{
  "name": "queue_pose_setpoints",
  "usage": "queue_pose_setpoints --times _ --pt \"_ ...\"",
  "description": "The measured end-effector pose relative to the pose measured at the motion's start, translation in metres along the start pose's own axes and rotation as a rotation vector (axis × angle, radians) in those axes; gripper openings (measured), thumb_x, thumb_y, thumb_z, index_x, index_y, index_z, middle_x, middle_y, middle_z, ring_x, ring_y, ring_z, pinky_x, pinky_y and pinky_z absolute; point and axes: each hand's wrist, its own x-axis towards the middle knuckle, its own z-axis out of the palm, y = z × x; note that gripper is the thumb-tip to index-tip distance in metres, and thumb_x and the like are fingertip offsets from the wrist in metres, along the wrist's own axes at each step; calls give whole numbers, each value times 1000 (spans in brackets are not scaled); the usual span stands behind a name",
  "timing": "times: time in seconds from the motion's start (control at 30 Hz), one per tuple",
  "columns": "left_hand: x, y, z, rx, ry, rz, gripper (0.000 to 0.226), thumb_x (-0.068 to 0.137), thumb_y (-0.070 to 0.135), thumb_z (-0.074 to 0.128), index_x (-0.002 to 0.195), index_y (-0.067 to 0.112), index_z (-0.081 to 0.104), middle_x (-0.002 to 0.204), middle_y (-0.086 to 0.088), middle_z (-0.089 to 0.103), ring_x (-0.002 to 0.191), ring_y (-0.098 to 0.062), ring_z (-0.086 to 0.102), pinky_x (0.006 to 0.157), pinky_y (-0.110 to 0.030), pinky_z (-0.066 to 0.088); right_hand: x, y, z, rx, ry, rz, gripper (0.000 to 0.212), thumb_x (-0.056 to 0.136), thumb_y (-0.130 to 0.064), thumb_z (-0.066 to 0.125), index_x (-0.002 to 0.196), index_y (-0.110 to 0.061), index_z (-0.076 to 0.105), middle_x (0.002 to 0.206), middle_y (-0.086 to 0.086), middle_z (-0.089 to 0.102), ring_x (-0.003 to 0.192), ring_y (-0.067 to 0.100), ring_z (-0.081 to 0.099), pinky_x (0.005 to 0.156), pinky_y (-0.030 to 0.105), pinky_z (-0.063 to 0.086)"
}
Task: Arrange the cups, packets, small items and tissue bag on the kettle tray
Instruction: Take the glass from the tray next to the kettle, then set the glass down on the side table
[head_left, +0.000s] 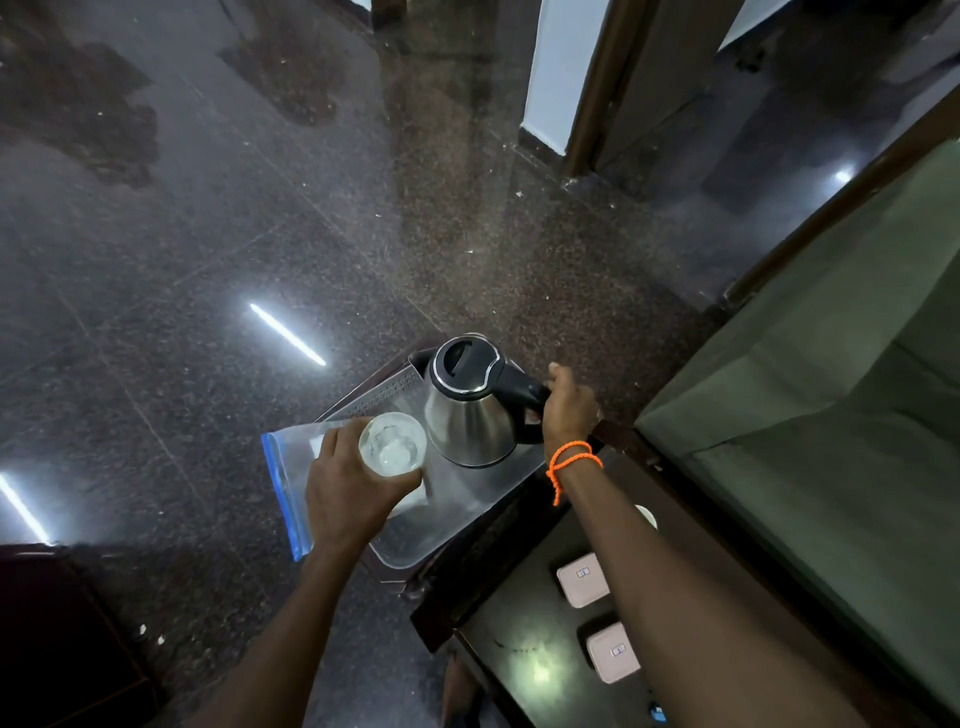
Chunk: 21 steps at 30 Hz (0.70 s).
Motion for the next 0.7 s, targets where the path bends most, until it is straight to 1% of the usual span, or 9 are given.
queue_pose_setpoints --times 0.1,0.17,0.27,0.33,0.4,0.47,0.53,0.63,0.7 --pt "-2 -3 4 13 -2 20 84 51 48 97 124 27 60 116 3 68 111 -21 60 84 -42 55 1 17 2 69 -23 19 39 89 -30 62 54 -16 64 46 -6 61 39 -1 57 37 13 41" --pt "-3 -3 7 21 -9 25 85 51 47 97 124 24 61 118 3 69 112 -22 60 85 -43 55 3 27 2 101 -38 66 37 82 -39 60 58 -12 66 54 -3 65 50 10 62 43 23 47" --pt "-7 -3 13 28 -25 26 88 50 49 98 125 21 61 118 2 70 112 -23 62 85 -43 56 9 41 0 150 -61 68 42 78 -43 59 64 -4 67 55 -6 62 46 3 60 41 23 48" --pt "-10 -3 15 37 -29 44 88 50 50 98 125 21 61 117 2 70 111 -23 62 84 -41 55 11 47 -3 131 -90 62 43 78 -47 59 63 -8 67 52 -8 64 50 3 62 52 28 52" --pt "-12 -2 17 42 -37 51 87 50 50 97 124 23 60 116 2 69 111 -22 61 84 -41 55 14 48 -6 76 -121 46 43 83 -51 55 60 -15 66 59 -4 67 62 14 63 66 36 51" --pt "-16 1 17 38 -48 68 86 50 54 93 123 25 59 114 4 69 109 -20 60 82 -40 54 15 47 -13 38 -139 9 49 89 -51 52 58 -16 66 66 3 68 70 21 62 74 39 50" --pt "-22 6 16 22 -57 76 85 49 62 86 122 26 59 111 5 67 108 -18 59 80 -38 52 13 47 -22 41 -134 -35 51 94 -46 50 60 -14 71 71 4 73 76 21 67 79 39 51" --pt "-32 16 16 14 -84 96 84 49 67 80 120 29 58 110 5 65 104 -15 58 78 -36 51 3 50 -43 68 -82 -68 48 94 -43 50 59 -19 73 72 -2 76 75 10 70 73 21 48" --pt "-40 25 16 20 -104 127 83 49 66 82 120 30 57 110 6 63 102 -16 60 78 -36 53 -2 55 -62 69 -32 -70 45 97 -39 51 62 -20 72 74 -1 75 76 13 69 74 26 46"
